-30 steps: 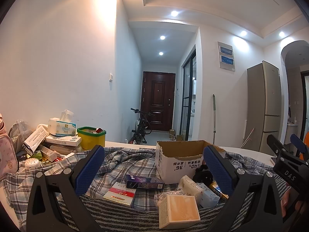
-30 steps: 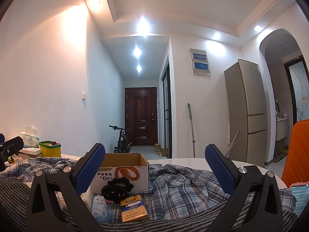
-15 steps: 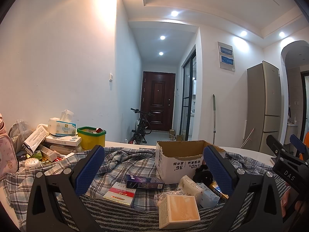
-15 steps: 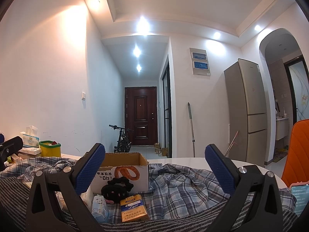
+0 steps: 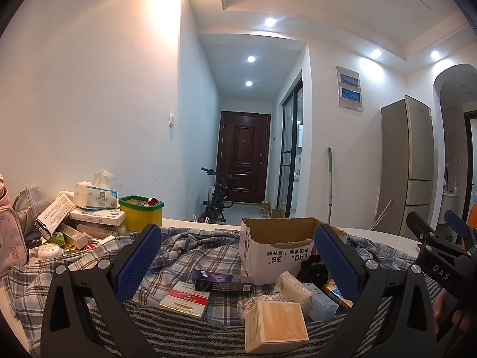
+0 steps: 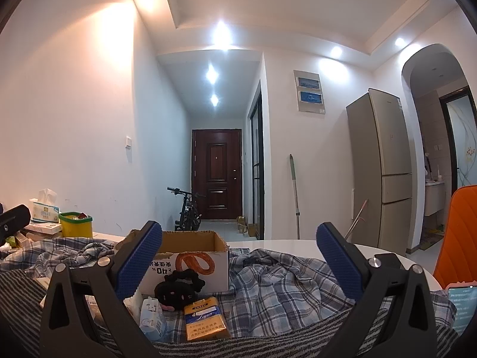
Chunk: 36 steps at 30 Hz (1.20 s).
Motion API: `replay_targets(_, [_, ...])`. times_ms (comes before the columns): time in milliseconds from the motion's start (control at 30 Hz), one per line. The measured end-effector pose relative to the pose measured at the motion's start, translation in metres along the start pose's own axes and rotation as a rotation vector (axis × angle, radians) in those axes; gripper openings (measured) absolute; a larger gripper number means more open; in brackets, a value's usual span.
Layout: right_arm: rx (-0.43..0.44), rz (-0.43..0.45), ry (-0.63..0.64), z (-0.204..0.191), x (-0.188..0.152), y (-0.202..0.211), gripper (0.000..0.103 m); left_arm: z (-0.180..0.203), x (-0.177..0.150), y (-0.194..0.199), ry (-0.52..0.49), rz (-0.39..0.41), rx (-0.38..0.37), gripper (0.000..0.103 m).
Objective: Organize objects
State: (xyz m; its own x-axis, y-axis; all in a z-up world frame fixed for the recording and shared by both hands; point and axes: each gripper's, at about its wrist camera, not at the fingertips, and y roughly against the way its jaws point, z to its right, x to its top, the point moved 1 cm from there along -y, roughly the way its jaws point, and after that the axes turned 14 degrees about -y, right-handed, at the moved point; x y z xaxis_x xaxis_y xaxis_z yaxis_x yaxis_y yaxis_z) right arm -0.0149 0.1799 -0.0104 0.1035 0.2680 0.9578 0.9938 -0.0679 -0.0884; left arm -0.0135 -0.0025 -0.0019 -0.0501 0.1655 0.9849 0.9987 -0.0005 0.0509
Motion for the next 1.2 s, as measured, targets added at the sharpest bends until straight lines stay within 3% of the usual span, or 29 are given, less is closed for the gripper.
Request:
replay_targets(500, [0.011, 0.043, -0.036, 0.001, 0.001, 0.003, 0.103, 0.005, 0.002, -0.001, -0.03, -0.009, -0.012, 0.103])
replay_targets(700, [0.009, 0.071, -0.005, -0.003, 0.007, 0.014, 0.103, 0.025, 0.005, 0.001, -0.139, -0.072, 0.072, 0.103])
replay_targets(867, [0.037, 0.075, 0.014, -0.008, 0.015, 0.027, 0.103, 0.029, 0.001, 0.008, -0.147, -0.147, 0.029, 0.103])
replay_targets(1000, [0.042, 0.009, -0.021, -0.008, 0.018, 0.025, 0.103, 0.036, -0.007, 0.011, -0.171, -0.183, 0.014, 0.103])
replay_targets(1100, [0.049, 0.011, -0.025, -0.009, 0.016, 0.023, 0.103, 0.03, -0.008, 0.017, -0.099, -0.156, -0.083, 0.103])
replay_targets(1200, [0.063, -0.002, -0.037, -0.009, 0.015, 0.021, 0.103, 0.026, -0.005, 0.022, -0.072, -0.12, -0.051, 0.103])
